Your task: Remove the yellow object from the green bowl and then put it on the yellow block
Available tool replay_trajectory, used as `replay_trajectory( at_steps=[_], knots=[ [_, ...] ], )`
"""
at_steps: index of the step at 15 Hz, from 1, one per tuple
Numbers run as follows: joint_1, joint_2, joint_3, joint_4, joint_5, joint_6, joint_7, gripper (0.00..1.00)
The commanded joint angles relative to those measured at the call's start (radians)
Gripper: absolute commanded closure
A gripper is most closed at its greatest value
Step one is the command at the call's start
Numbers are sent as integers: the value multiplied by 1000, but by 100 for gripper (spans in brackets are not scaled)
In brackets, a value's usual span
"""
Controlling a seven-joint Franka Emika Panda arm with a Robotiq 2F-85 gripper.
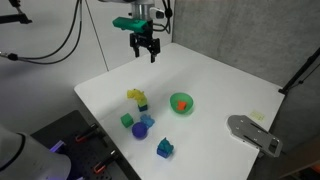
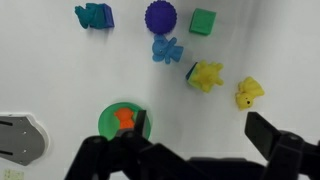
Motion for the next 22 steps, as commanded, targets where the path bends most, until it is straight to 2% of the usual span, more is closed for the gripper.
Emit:
replay_trajectory(
  at_steps=[1,4,8,16,22],
  knots=[
    [-15,-88,-11,18,38,-88,-10,0],
    [-21,-140,-22,26,84,-120,1,0],
    [-24,-209,-34,-39,143,-61,2,0],
    [-24,-266,-9,-219,61,89,71,0],
    [-23,-301,1,-315,26,104,83,0]
  ],
)
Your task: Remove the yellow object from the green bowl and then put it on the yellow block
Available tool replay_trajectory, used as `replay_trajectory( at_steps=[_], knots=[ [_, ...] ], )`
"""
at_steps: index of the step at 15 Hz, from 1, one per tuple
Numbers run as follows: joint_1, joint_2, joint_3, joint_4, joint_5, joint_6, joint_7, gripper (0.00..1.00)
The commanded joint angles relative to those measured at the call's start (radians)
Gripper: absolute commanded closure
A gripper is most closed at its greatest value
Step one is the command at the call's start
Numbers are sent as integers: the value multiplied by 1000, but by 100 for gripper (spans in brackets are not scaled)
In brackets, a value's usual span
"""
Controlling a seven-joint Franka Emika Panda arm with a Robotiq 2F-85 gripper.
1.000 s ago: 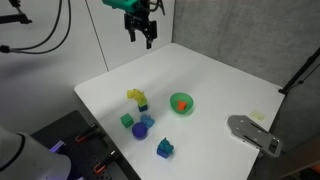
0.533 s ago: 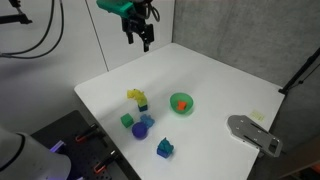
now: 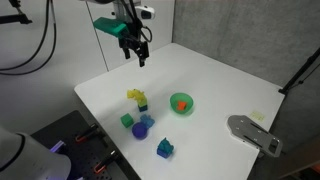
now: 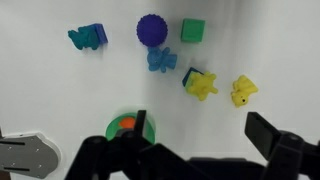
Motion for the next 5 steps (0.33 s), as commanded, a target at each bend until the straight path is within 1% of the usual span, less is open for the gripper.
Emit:
replay_trajectory(
  at_steps=[1,2,3,5],
  knots=[
    [-6,-50,14,-61,-23,13,26,0],
    [-5,-55,14,-69,-20,12,23,0],
    [-2,-16,8,-35,-3,-2,1,0],
    [-2,-17,9,-40,-3,-2,1,0]
  ],
)
